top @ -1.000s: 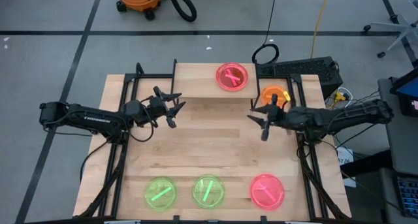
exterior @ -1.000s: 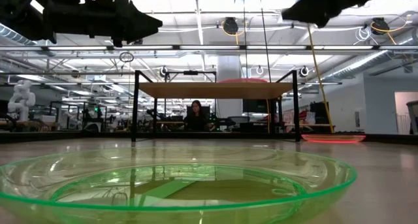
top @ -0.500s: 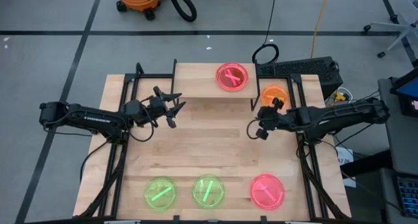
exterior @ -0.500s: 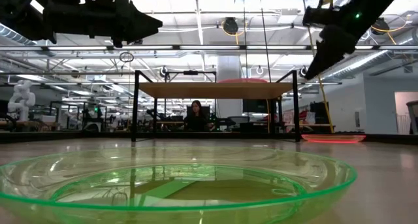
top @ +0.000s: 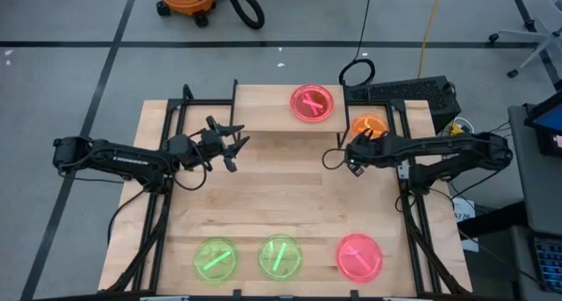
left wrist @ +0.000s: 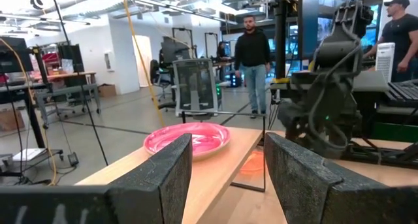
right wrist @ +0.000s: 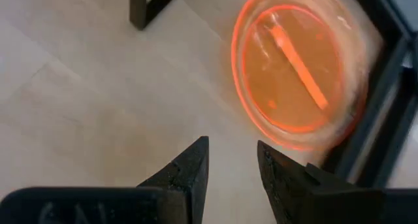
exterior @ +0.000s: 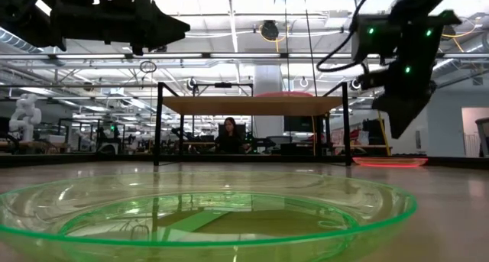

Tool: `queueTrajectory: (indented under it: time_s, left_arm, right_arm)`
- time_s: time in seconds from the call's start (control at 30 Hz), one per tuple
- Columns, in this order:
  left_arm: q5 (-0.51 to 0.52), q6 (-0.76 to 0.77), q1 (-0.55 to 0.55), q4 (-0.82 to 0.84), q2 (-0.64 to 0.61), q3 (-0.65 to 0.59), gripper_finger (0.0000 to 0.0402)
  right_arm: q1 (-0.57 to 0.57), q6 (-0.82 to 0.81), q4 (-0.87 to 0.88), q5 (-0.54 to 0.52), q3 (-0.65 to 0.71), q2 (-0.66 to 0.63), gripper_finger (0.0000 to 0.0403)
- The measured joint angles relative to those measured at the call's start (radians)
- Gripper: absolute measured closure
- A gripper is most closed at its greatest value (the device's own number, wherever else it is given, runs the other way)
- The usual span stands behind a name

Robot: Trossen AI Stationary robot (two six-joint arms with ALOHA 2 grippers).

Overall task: Place and stack plates onto a shelf
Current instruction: Put the orange plate on the shelf

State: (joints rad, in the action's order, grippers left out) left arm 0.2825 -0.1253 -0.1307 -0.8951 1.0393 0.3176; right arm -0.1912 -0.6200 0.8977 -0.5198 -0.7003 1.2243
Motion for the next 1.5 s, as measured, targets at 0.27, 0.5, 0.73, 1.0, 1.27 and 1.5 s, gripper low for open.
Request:
queueTrajectory:
  time_s: [0.27, 0.5, 0.73, 1.0, 1.27, 1.5]
  left_arm:
    - [0.000, 0.000, 0.000, 0.000, 0.000, 0.000, 0.0204]
    - [0.000, -0.001, 0.000, 0.000, 0.000, 0.000, 0.0204]
    - [0.000, -0.001, 0.000, 0.000, 0.000, 0.000, 0.0204]
    - [0.000, -0.001, 0.000, 0.001, 0.000, 0.000, 0.0204]
    - [0.000, -0.001, 0.000, 0.002, 0.000, 0.000, 0.0204]
    - [0.000, -0.001, 0.000, 0.004, 0.000, 0.000, 0.0204]
  right_arm:
    - [-0.088, 0.195, -0.204, -0.006, 0.110, 0.111, 0.0287]
    - [-0.173, 0.232, -0.289, -0.034, 0.146, 0.162, 0.0287]
    - [-0.222, 0.279, -0.371, -0.046, 0.166, 0.164, 0.0297]
    - [-0.244, 0.312, -0.369, -0.028, 0.167, 0.165, 0.0395]
    - [-0.237, 0.293, -0.240, 0.082, 0.144, 0.090, 0.0402]
    - [-0.199, 0.263, -0.257, 0.120, 0.122, -0.031, 0.0403]
